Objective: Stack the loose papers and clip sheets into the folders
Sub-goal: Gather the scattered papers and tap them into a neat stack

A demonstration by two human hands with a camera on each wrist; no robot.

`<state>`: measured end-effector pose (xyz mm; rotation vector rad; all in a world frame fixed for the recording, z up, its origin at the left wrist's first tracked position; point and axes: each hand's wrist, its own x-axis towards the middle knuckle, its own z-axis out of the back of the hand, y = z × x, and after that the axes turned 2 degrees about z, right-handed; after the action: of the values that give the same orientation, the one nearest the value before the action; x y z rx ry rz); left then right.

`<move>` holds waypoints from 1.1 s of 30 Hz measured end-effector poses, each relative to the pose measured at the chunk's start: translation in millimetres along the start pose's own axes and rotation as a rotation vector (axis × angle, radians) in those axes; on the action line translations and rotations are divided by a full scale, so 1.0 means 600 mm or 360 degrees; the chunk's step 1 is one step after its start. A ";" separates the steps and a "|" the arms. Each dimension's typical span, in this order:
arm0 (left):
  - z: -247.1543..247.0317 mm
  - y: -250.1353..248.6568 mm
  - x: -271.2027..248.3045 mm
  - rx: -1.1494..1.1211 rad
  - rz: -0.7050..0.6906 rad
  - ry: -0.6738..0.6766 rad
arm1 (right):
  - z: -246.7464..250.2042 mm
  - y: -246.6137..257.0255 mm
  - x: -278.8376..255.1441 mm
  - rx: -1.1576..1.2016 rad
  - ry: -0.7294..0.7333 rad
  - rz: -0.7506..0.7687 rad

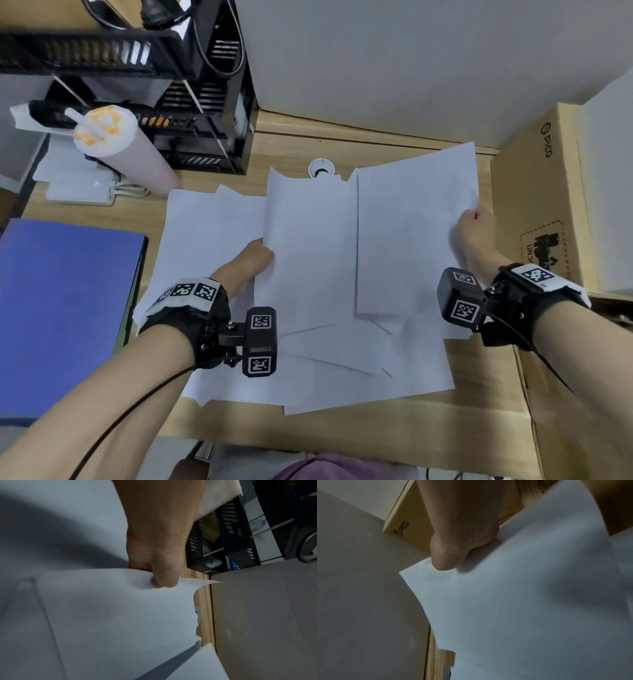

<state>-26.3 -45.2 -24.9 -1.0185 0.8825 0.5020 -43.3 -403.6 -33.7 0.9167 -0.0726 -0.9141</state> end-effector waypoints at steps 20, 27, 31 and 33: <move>0.026 0.051 -0.020 -0.0106 -0.0062 0.0026 | -0.093 0.083 -0.007 -0.0728 0.0939 0.0598; 0.003 0.043 -0.045 -0.0228 0.0207 0.0352 | -0.137 0.108 -0.014 -0.0782 0.1105 0.0724; 0.014 0.051 -0.041 -0.0202 0.0214 0.0378 | -0.150 0.093 -0.013 -0.1086 0.1091 0.0531; 0.016 0.049 -0.037 -0.0278 0.0198 0.0335 | -0.154 0.082 -0.010 -0.1240 0.1021 0.0556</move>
<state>-56.6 -22.6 -19.6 -1.1963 1.1087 0.5916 23.2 -325.9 -55.4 0.4021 0.6184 -0.2372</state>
